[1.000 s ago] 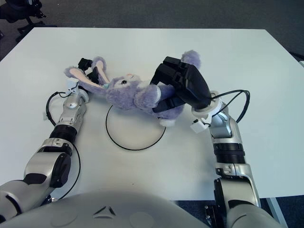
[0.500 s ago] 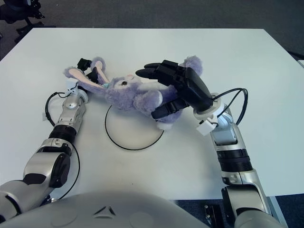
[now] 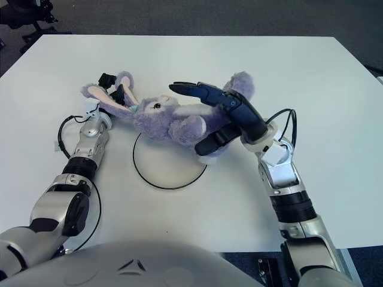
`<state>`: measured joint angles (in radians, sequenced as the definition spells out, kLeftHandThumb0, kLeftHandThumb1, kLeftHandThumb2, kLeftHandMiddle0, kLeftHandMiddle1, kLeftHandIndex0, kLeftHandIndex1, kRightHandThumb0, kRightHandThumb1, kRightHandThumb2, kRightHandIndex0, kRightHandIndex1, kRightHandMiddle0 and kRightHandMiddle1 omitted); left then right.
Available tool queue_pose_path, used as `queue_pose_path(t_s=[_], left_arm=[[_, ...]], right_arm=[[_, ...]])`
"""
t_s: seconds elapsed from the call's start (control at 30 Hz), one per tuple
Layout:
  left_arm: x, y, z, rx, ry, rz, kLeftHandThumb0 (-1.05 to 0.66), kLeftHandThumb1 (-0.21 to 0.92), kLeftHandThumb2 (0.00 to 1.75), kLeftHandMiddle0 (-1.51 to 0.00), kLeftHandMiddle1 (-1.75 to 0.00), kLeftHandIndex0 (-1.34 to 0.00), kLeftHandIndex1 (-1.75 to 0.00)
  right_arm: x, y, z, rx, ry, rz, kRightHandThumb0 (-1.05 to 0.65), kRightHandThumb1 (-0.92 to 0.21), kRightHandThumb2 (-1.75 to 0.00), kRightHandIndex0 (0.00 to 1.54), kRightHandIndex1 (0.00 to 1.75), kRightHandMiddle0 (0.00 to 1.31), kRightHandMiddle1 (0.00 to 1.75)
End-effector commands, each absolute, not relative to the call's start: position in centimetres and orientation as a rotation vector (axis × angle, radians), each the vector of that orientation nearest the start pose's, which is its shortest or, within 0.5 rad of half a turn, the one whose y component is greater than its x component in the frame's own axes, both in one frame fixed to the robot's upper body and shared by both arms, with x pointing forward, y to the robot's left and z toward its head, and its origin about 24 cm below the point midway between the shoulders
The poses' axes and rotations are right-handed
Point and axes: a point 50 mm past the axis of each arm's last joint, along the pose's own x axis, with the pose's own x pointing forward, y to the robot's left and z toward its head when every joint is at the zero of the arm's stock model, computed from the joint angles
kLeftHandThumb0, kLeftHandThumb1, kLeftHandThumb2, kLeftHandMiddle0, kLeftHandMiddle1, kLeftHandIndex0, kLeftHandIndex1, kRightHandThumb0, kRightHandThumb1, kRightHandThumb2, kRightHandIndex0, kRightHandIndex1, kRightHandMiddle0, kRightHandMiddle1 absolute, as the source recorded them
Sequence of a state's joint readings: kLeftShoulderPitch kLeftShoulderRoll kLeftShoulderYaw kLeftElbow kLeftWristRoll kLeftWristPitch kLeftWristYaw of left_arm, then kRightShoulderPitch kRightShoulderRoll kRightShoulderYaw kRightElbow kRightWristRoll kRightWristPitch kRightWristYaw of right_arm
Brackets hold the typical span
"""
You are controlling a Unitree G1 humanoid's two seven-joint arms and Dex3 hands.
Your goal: Put the doll into the plate.
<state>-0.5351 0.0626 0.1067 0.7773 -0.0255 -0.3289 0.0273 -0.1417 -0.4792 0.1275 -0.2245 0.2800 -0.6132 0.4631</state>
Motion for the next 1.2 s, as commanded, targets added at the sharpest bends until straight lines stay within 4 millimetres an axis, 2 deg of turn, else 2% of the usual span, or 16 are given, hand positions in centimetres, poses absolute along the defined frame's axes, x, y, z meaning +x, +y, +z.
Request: queue_pose_path(t_s=[0.0,0.17,0.3,0.4,0.47,0.53,0.63,0.8,0.9,0.93,1.0,1.17], left_arm=[[32.5,15.0,0.9,0.010,0.095,0.023,-0.36,0.79,0.68,-0.82,-1.75,-0.28,-1.75],[32.5,14.9,0.9,0.011,0.095,0.021,-0.36,0.79,0.68,-0.82,-1.75,-0.28,-1.75],[32.5,14.8,0.9,0.012,0.094,0.021,-0.36,0.80,0.68,-0.82,-1.75,-0.28,-1.75],[32.5,14.8,0.9,0.012,0.094,0.020,-0.36,0.80,0.68,-0.82,-1.75,-0.28,-1.75],[32.5,14.8,0.9,0.012,0.093,0.019,-0.36,0.80,0.67,-0.82,-1.75,-0.28,-1.75],[32.5,14.7,0.9,0.013,0.093,0.018,-0.36,0.80,0.67,-0.82,-1.75,-0.28,-1.75],[32.6,14.7,0.9,0.013,0.092,0.017,-0.36,0.80,0.67,-0.82,-1.75,-0.28,-1.75],[32.6,14.7,0.9,0.013,0.091,0.014,-0.36,0.81,0.67,-0.82,-1.75,-0.27,-1.75],[32.6,14.8,0.9,0.013,0.090,0.013,-0.36,0.81,0.66,-0.82,-1.75,-0.27,-1.75],[32.6,14.8,0.9,0.013,0.090,0.013,-0.36,0.81,0.66,-0.82,-1.75,-0.27,-1.75],[32.6,14.8,0.9,0.013,0.090,0.012,-0.36,0.81,0.66,-0.82,-1.75,-0.27,-1.75],[32.6,14.8,0.9,0.013,0.090,0.011,-0.36,0.81,0.66,-0.82,-1.75,-0.27,-1.75]], right_arm=[[22.2,-15.4,17.5,-0.305,-0.836,0.744,-0.46,-0.92,-0.26,0.46,0.01,0.46,0.07],[21.6,-16.3,18.0,-0.277,-0.738,0.819,-0.44,-0.92,-0.27,0.48,0.01,0.52,0.09],[21.4,-16.8,18.0,-0.042,-0.569,0.909,-0.46,-0.92,-0.29,0.50,0.02,0.56,0.10],[21.3,-16.9,18.1,0.004,-0.533,0.927,-0.49,-0.92,-0.32,0.50,0.02,0.57,0.10],[21.3,-17.1,18.0,0.163,-0.422,0.990,-0.51,-0.92,-0.34,0.51,0.02,0.58,0.10],[21.1,-17.6,18.5,0.245,-0.345,1.044,-0.54,-0.92,-0.36,0.51,0.02,0.58,0.10],[21.0,-18.0,19.0,0.256,-0.320,1.062,-0.55,-0.92,-0.37,0.52,0.01,0.59,0.10],[20.8,-18.8,21.8,0.128,-0.258,1.092,-0.55,-0.92,-0.37,0.53,0.01,0.62,0.10],[20.9,-19.3,22.7,0.084,-0.260,1.066,-0.53,-0.92,-0.37,0.53,0.01,0.63,0.10],[21.0,-19.8,22.9,0.074,-0.283,1.034,-0.52,-0.92,-0.37,0.53,0.01,0.63,0.10],[21.0,-20.8,23.4,0.040,-0.354,0.973,-0.46,-0.92,-0.36,0.61,0.03,0.72,0.12],[20.8,-21.4,23.7,0.073,-0.527,0.893,-0.41,-0.92,-0.34,0.77,0.05,0.82,0.17]])
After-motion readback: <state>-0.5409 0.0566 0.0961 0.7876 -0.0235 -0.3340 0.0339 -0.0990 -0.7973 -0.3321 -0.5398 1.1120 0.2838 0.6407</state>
